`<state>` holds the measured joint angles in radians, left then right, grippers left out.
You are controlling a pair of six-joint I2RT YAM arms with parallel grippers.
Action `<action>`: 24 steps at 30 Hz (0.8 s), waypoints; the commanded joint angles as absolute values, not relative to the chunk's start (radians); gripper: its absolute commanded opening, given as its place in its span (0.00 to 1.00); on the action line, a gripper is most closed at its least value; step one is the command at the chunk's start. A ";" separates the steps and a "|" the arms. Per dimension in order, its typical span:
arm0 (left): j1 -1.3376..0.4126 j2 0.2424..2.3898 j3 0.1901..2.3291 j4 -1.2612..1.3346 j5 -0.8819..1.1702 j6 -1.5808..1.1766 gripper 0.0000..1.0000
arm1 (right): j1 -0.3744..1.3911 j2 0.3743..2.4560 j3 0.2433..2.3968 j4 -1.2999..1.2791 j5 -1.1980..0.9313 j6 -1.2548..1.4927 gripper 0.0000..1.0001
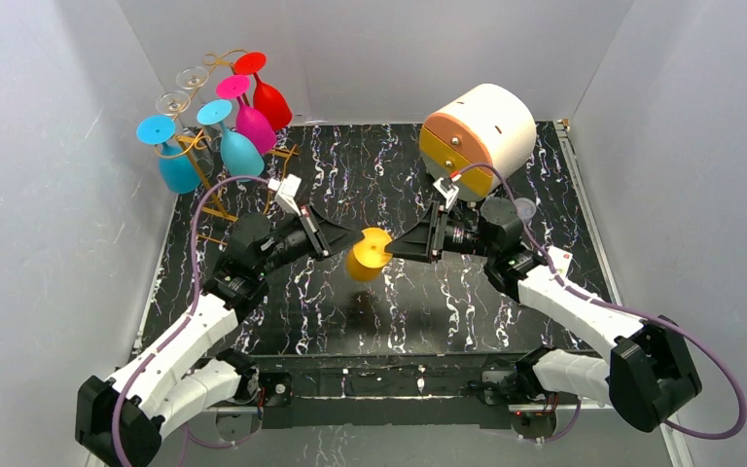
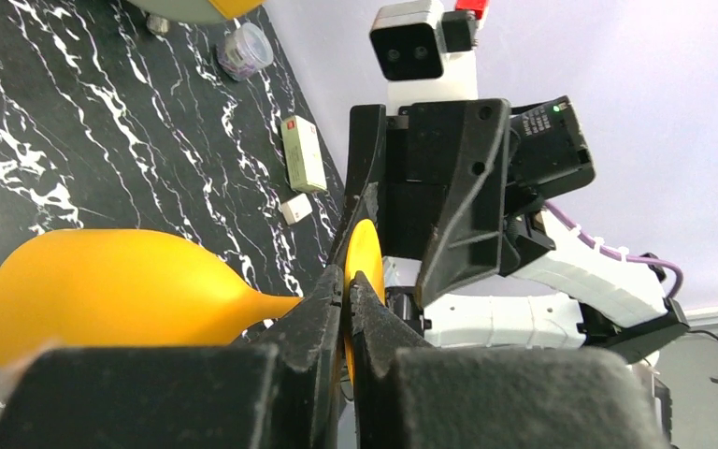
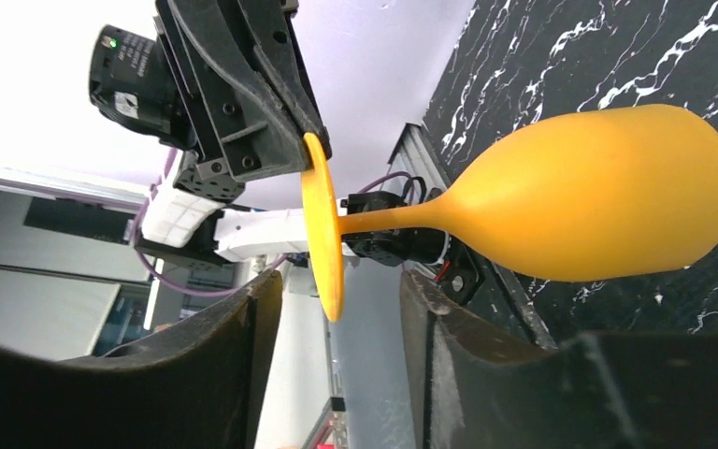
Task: Take the wine glass off the wine glass rack
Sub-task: Place the wine glass at the center of the board.
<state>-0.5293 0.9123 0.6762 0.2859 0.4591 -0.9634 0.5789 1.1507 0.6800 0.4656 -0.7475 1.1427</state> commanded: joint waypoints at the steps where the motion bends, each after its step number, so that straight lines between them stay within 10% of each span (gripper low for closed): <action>1: -0.541 0.842 0.633 0.383 0.459 -1.029 0.00 | 0.589 1.115 0.613 0.685 -0.691 1.249 0.52; 23: -0.546 0.745 0.529 0.419 0.388 -1.072 0.00 | 0.702 1.151 0.682 0.620 -0.632 1.187 0.01; 24: -0.546 0.747 0.554 0.354 0.404 -1.036 0.14 | 0.702 1.152 0.702 0.578 -0.621 1.154 0.01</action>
<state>-0.5407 0.7670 0.5152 0.4377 0.3805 -1.1103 0.6937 1.1763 0.6170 0.6514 -0.6750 1.2583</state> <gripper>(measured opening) 0.020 0.042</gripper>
